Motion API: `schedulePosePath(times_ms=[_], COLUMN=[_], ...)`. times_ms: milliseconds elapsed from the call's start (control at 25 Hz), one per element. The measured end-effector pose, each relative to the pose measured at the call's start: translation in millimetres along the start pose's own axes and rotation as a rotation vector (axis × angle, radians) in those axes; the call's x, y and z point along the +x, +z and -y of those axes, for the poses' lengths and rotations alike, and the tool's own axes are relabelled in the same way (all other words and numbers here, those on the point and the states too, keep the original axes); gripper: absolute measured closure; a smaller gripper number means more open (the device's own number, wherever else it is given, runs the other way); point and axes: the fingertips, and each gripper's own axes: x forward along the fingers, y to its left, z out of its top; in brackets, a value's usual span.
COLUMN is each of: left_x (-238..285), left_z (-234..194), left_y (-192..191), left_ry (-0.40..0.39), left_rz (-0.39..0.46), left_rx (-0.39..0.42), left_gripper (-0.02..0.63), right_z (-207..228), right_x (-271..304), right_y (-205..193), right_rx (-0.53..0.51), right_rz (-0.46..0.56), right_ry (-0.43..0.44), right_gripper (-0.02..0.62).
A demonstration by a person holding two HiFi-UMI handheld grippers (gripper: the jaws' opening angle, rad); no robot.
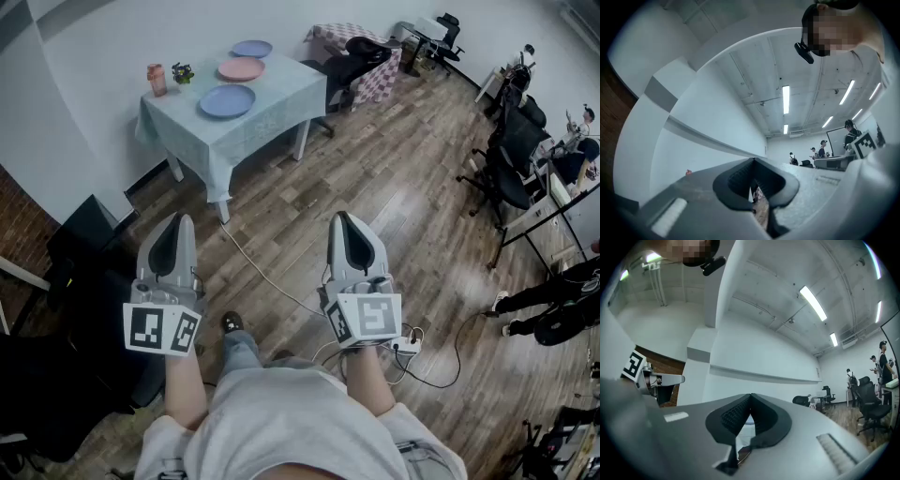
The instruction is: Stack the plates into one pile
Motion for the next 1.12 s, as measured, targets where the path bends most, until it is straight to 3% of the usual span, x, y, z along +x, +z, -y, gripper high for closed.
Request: schedulePosePath(times_ms=[520, 760, 1120], left_x=[-2, -6, 14], left_z=[8, 13, -6], left_y=[2, 1, -18], left_ry=[-0.004, -0.001, 0.005], left_rz=[-0.003, 0.0, -0.018], left_rx=[0.009, 0.025, 0.003], left_gripper=[0.607, 0.607, 0.607], right_z=[-3, -12, -1], right_x=[-5, -8, 13], right_y=[-1, 1, -22], right_rx=[0.008, 0.073, 0.074], right_rz=[-0.003, 0.031, -0.008], right_ry=[0.015, 0.091, 0.056], right_gripper=[0.595, 0.595, 0.594])
